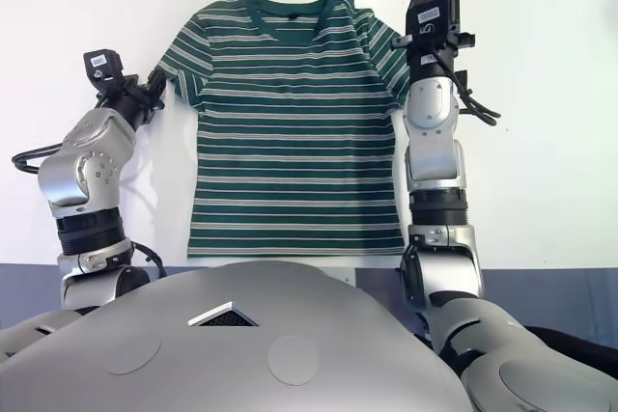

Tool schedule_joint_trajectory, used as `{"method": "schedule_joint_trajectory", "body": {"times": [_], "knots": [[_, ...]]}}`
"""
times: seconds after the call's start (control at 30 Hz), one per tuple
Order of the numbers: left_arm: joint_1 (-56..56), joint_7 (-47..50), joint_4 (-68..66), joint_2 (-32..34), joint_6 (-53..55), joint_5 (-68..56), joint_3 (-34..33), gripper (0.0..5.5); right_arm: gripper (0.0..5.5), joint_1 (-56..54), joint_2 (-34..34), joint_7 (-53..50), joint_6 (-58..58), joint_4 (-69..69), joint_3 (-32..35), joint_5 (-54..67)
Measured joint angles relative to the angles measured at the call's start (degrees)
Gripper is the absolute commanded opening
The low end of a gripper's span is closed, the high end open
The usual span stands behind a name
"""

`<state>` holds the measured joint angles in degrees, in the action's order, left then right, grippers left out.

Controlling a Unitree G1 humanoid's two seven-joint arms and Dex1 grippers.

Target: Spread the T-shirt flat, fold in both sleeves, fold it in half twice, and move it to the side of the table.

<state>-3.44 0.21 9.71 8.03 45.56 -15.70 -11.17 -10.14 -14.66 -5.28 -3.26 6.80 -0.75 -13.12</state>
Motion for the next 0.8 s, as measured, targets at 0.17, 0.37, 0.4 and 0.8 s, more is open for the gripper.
{"method": "schedule_joint_trajectory", "body": {"times": [0.17, 0.37, 0.4, 0.8], "knots": [[-1.7, -0.1, -3.3, 0.0, -2.6, 1.0, 1.2, 2.03, 1.89, 0.3, 1.5, 0.3, -0.4, -0.8, -1.3, -0.5], [-3.1, -2.5, -5.7, 0.6, -3.7, 1.9, 3.9, 0.81, 1.89, 0.3, 1.6, 0.9, -0.7, -0.9, -1.4, -0.6], [-3.1, -2.8, -6.1, 1.0, -3.9, 2.0, 4.0, 0.65, 1.89, 0.3, 1.6, 0.9, -0.7, -0.9, -1.4, -0.6], [-5.1, -2.1, -10.1, 2.0, -7.6, 4.7, 3.1, 0.02, 1.89, 0.2, 2.1, 0.6, -0.5, -0.9, -1.2, -0.6]]}}
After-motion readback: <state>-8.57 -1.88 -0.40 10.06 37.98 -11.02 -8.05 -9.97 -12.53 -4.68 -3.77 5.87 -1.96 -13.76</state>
